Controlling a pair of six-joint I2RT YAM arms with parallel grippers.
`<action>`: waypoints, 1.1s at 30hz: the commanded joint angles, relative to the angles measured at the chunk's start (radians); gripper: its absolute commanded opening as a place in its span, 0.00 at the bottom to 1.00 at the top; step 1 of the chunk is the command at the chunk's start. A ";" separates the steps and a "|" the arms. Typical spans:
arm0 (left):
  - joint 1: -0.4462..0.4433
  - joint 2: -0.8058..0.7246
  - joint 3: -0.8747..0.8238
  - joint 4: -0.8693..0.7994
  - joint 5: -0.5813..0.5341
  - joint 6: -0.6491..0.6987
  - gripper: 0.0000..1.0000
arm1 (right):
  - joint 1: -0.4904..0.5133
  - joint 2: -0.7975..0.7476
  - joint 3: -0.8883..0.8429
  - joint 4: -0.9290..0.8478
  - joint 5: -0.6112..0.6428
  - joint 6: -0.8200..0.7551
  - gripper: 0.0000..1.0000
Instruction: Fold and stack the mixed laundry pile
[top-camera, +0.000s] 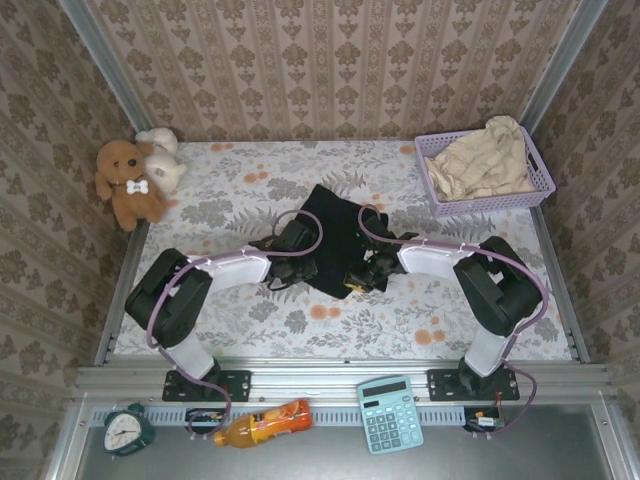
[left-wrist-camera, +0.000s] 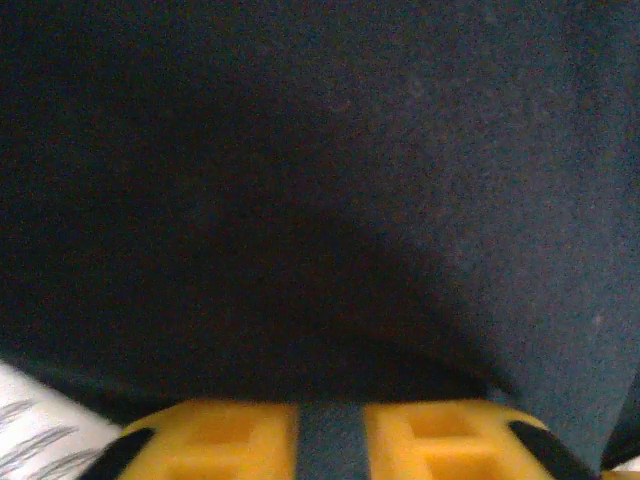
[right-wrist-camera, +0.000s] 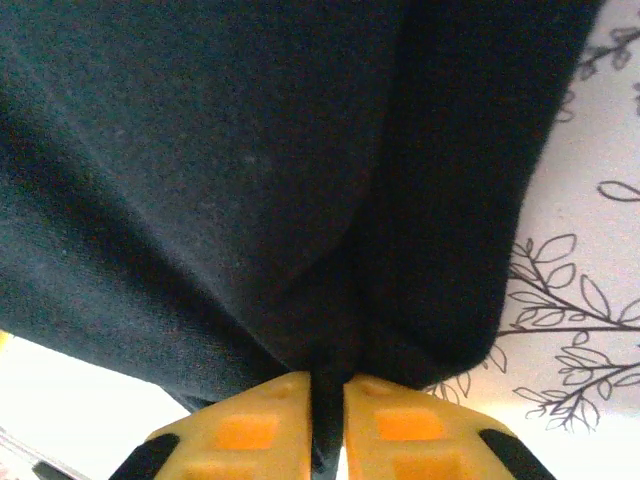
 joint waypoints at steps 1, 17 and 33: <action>0.013 -0.104 0.032 -0.132 -0.051 0.031 0.49 | -0.008 -0.041 0.054 -0.100 0.084 -0.034 0.35; 0.263 -0.182 -0.062 -0.025 -0.057 0.007 0.57 | -0.258 0.115 0.380 -0.209 0.186 -0.330 0.49; 0.328 0.097 0.064 -0.017 -0.022 0.037 0.15 | -0.301 0.345 0.588 -0.237 0.191 -0.333 0.42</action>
